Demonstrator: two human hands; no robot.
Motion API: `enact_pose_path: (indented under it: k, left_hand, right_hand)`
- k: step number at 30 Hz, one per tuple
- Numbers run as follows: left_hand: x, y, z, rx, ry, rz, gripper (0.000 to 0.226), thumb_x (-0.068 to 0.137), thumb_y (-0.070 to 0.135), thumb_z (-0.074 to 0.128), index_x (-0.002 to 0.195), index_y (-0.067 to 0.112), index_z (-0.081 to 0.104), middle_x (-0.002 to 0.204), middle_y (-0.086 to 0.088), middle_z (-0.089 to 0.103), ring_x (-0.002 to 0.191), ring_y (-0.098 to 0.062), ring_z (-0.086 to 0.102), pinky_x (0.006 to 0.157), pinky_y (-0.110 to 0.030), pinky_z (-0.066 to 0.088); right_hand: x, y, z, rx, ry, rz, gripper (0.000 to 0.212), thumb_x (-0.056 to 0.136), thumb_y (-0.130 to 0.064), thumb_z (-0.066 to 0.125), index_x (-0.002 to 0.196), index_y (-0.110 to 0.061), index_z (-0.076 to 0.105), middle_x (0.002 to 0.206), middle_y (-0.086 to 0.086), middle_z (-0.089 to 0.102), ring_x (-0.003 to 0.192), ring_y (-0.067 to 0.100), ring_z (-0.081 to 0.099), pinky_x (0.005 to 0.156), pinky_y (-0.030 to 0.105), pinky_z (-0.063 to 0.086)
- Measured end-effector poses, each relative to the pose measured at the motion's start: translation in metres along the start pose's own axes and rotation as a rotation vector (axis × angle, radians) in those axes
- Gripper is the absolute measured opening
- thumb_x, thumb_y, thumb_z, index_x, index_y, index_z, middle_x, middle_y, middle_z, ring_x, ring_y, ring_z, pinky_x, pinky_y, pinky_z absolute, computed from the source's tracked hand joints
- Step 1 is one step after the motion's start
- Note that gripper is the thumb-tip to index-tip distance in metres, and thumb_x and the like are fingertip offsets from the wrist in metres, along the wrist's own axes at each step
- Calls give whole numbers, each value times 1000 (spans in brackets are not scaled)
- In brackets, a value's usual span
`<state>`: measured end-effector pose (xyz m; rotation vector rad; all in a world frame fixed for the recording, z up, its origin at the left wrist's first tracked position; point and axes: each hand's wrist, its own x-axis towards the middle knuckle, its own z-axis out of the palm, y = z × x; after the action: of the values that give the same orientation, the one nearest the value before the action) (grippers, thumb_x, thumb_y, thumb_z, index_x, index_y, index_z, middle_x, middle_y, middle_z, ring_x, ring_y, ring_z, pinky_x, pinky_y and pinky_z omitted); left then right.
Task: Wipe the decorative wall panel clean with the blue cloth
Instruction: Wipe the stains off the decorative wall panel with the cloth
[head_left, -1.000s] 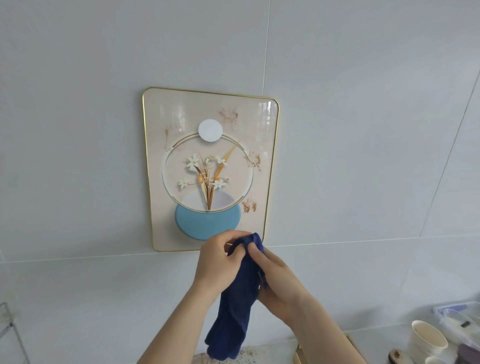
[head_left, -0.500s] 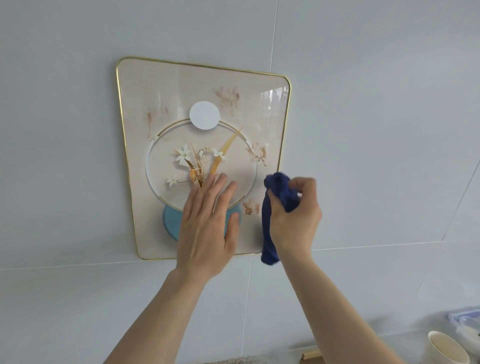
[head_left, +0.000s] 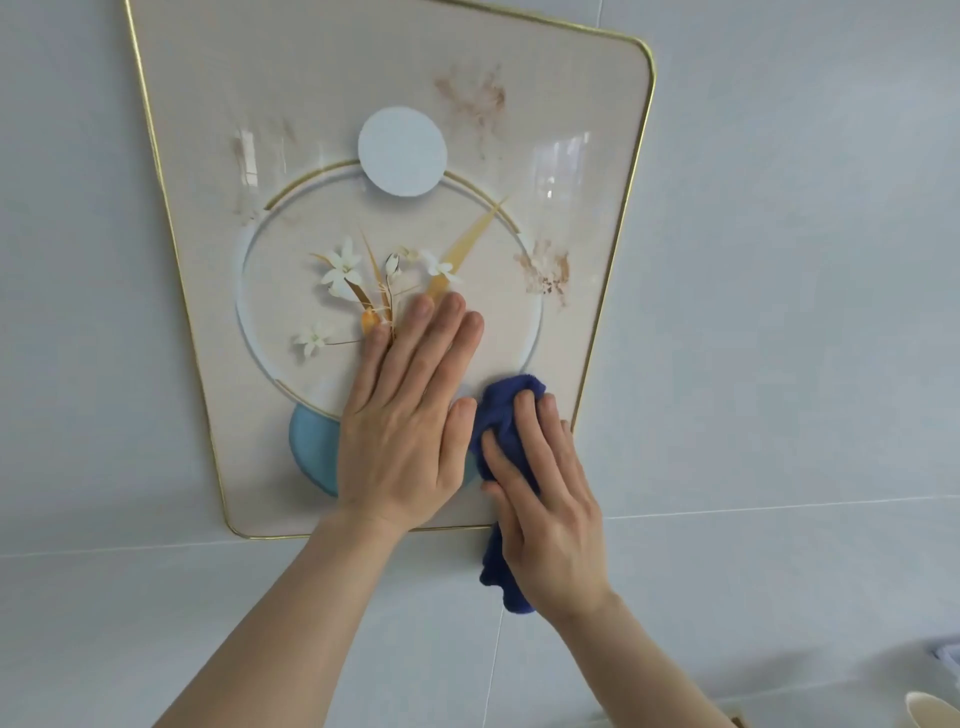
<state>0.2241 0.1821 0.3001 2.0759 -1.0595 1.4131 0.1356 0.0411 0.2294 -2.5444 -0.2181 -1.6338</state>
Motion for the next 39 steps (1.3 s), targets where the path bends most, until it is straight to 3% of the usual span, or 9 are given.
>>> enact_pose_path:
  k: [3,9,14,18,21,28,32,36,39]
  left_hand:
    - [-1,0,8,80,37,-3,57,106,32,20,160,13,28,169,-2,21,159,-21,14,130,-44,8]
    - [-2,-2,15,124,103,17,58,105,31,24,160,15,28,168,0,20,158,-20,16,130,-42,8]
    - [-3,-3,17,139,116,11,58,105,32,24,160,15,27,168,0,21,158,-19,15,130,-43,9]
    - [-3,-2,17,140,124,12,58,104,30,26,160,15,28,168,1,21,158,-18,14,130,-42,8]
    - [-3,-2,18,149,130,10,58,104,31,25,160,15,28,168,1,20,158,-17,13,130,-42,7]
    - [-3,-1,18,155,135,7,58,105,32,25,160,15,27,168,0,20,158,-18,13,130,-42,7]
    - [-3,0,16,139,129,10,58,105,31,25,161,14,27,168,-1,20,158,-21,16,130,-43,9]
    - [-3,0,15,144,112,13,58,106,33,23,161,15,24,169,0,16,159,-20,12,130,-43,7]
    - [-3,0,15,145,105,9,58,106,33,22,161,16,23,169,0,15,159,-20,13,130,-42,6]
  right_hand:
    - [-8,11,8,-21,-10,-56,37,101,2,49,134,-8,63,153,22,42,150,37,30,118,54,37]
    - [13,36,-10,-178,22,-193,42,108,-4,34,128,-19,67,147,14,50,144,42,39,117,56,36]
    - [29,31,-18,-267,113,-175,44,106,-2,40,118,-23,76,145,8,55,139,41,47,112,57,39]
    - [71,29,-23,-317,388,5,41,97,7,48,109,-18,79,139,14,62,115,40,60,95,48,47]
    - [80,24,-16,-239,456,41,42,91,15,47,107,-7,79,133,20,63,97,37,53,87,45,48]
    - [39,20,-3,-150,305,31,35,93,13,52,110,-4,78,132,20,61,97,36,53,92,35,48]
    - [-11,13,3,-121,107,-12,37,97,6,45,110,-7,77,133,13,51,91,32,54,78,36,51]
    - [-32,7,9,-172,1,6,60,66,20,49,110,-9,77,129,11,49,86,26,49,62,33,50]
    - [-30,9,0,-215,-61,-45,54,75,11,43,110,-10,76,127,10,48,87,26,49,61,30,48]
